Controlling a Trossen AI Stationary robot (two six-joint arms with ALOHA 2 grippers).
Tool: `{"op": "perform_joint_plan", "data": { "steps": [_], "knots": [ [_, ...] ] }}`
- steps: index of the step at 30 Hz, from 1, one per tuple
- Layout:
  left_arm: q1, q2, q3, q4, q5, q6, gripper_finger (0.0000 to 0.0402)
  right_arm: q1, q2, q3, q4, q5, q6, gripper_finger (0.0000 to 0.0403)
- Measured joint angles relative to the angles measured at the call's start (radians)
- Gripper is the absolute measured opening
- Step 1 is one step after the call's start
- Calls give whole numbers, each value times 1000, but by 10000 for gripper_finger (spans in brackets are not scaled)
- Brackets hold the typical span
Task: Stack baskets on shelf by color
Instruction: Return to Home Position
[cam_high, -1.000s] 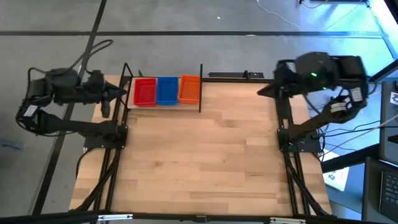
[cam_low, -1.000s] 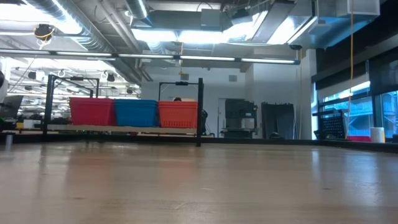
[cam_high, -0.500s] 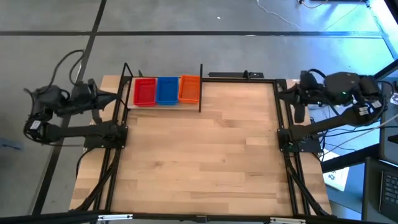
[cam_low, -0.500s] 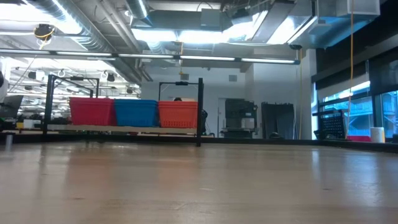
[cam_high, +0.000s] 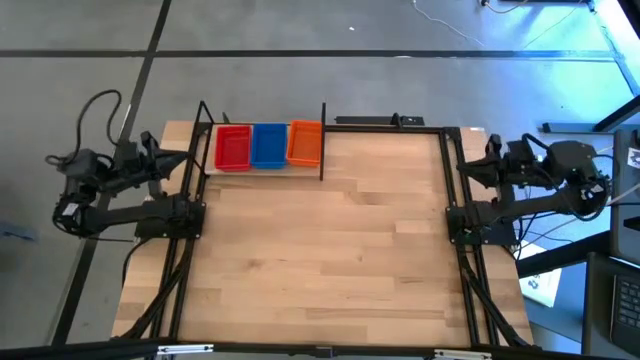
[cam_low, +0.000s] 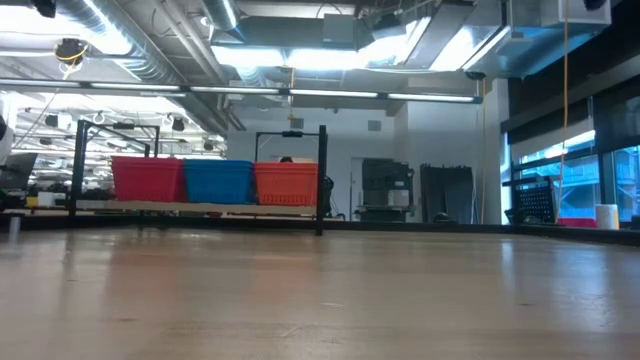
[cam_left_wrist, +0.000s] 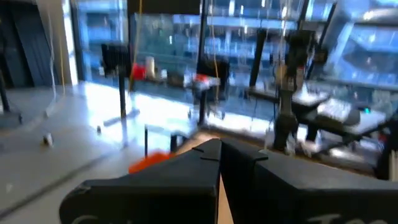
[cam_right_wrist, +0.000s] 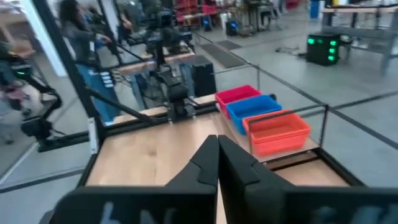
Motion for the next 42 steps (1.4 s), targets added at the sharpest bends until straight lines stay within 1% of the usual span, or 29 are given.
{"op": "perform_joint_plan", "data": {
  "steps": [2,10,11,13,14,16,18,20,22,26,30,34,37,39,42],
  "knots": [
    [0,1,-17,45,0,10,0,0,-68,-55,17,-21,0,0],
    [0,-1,-94,123,11,-18,0,0,-348,-248,121,-64,-50,0],
    [0,-1,-103,143,14,-18,0,0,-343,-250,126,-64,-51,0],
    [0,-2,-118,176,15,-18,0,0,-327,-241,61,-82,-54,0],
    [0,-2,-124,183,14,-18,0,0,-321,-241,64,-93,-59,0],
    [0,-2,-142,202,17,-18,0,0,-323,-248,92,-106,-80,0],
    [0,-2,-173,254,17,-19,0,0,-342,-270,102,-115,-84,0],
    [0,-2,-218,299,18,-19,0,0,-340,-292,144,-116,-92,0],
    [0,-1,-269,359,18,-18,0,0,-338,-329,173,-140,-110,0],
    [0,-1,-397,510,18,-18,0,0,-340,-426,313,-176,-132,0],
    [0,-1,-514,630,18,-19,0,0,-341,-534,447,-250,-135,0],
    [0,-1,-605,699,25,-37,0,0,-341,-662,627,-322,-102,0],
    [0,-1,-663,725,30,-37,0,0,-340,-763,778,-366,-115,0],
    [0,-1,-703,753,30,-39,0,0,-341,-827,862,-372,-128,0],
    [0,-1,-757,816,35,-43,0,0,-340,-908,942,-372,-127,0]
  ]
}}
